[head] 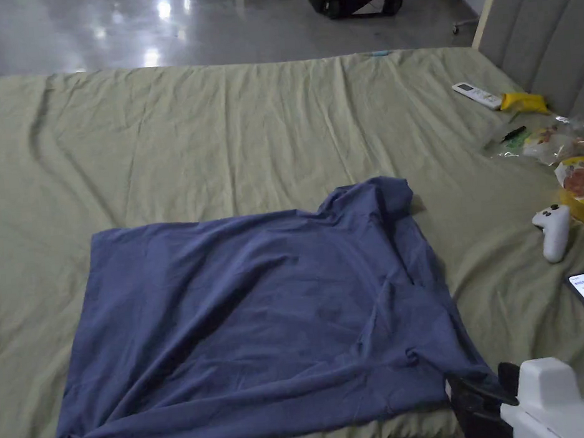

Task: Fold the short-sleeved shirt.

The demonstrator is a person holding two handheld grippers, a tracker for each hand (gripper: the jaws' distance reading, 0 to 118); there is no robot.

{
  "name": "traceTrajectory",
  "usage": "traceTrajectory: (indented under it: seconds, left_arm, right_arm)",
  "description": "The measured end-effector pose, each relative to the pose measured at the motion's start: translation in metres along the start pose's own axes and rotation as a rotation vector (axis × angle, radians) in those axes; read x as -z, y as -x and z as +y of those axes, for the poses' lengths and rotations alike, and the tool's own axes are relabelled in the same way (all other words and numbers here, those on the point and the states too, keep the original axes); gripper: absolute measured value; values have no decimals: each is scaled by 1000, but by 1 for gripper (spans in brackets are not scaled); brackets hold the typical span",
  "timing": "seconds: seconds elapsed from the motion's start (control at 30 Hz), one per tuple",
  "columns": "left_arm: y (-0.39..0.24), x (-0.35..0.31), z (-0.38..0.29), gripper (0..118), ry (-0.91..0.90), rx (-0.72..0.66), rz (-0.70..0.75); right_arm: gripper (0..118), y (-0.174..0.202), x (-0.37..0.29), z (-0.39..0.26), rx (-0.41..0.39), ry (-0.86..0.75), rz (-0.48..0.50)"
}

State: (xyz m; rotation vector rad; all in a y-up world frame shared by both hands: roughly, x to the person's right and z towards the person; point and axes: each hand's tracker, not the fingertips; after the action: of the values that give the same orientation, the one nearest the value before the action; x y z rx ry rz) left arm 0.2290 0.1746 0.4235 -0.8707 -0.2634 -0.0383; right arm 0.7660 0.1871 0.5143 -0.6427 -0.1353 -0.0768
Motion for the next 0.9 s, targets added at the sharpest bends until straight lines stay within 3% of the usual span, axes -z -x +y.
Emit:
traceTrajectory:
  seconds: [0.03,0.07,0.13,0.17,0.43,0.67,0.8,0.9]
  left_arm:
    - [0,0,-1,12,-1,8,0]
    - [0,0,-1,12,1,9,0]
    - [0,0,-1,12,1,9,-3]
    - [0,0,-1,12,1,9,-3]
    - [0,-10,2,8,-14,46,-19]
    - [4,-51,51,8,-209,23,-64]
    - [7,-37,105,8,-216,75,-52]
    - [9,-1,141,8,-146,76,-39]
  right_arm:
    - [72,-2,9,-1,0,12,14]
    - [59,-4,17,-2,-7,35,15]
    - [18,-6,22,-4,-10,36,7]
    - [11,-6,21,-3,-1,35,23]
    - [9,-4,7,-2,29,1,28]
    - [9,-3,-5,53,71,-141,60]
    - [9,-2,24,110,23,-148,42]
    - [9,-6,71,144,21,-64,39]
